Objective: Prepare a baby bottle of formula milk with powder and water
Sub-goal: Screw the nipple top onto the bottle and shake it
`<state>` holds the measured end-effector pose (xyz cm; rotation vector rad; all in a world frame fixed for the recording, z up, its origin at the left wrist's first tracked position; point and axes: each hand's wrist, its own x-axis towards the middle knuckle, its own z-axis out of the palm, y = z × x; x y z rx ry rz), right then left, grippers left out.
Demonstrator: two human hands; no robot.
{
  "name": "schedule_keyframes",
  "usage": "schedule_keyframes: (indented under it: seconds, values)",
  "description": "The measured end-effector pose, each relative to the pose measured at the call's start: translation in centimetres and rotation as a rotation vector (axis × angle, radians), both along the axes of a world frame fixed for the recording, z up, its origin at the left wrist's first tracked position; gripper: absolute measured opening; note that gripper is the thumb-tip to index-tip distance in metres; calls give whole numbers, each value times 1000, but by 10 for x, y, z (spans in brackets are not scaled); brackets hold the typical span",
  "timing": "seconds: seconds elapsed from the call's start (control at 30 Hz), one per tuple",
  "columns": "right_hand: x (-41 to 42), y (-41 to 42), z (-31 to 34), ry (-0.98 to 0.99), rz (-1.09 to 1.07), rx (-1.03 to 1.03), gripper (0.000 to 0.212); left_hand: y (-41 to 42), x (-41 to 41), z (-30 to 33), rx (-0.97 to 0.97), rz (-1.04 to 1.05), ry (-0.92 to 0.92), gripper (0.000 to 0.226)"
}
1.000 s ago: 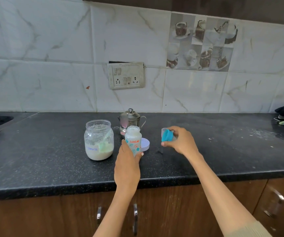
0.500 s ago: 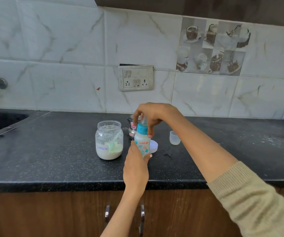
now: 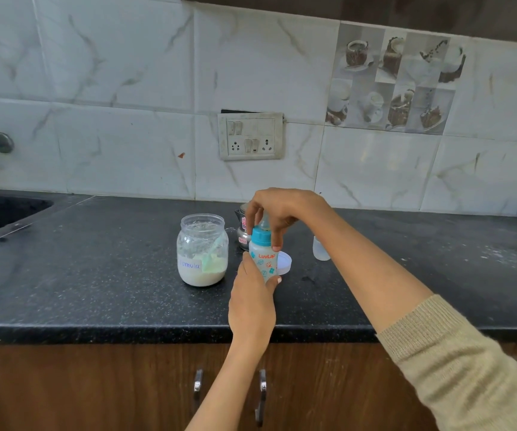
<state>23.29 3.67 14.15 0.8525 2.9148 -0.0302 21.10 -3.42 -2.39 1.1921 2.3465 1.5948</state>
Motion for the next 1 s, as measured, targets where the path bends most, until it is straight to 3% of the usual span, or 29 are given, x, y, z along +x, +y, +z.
schedule_keyframes:
  seconds: [0.37,0.5,0.6,0.73,0.87,1.0]
  values:
    - [9,5,4,25,89,-110,56,-1,-1,0,16,-12,-5,60]
    - [9,8,4,100,-91,-111,72,0,0,1,14,-4,-16,63]
    - [5,10,-4,74,-147,-126,55,0,0,0,15,-7,-14,63]
    - [3,11,1,68,-42,-159,34,-1,0,0,21,-13,6,60]
    - [3,7,8,-43,53,-176,64,-1,0,0,22,-10,-5,61]
    - [5,7,7,134,-48,-92,72,-1,0,1,19,-10,-17,62]
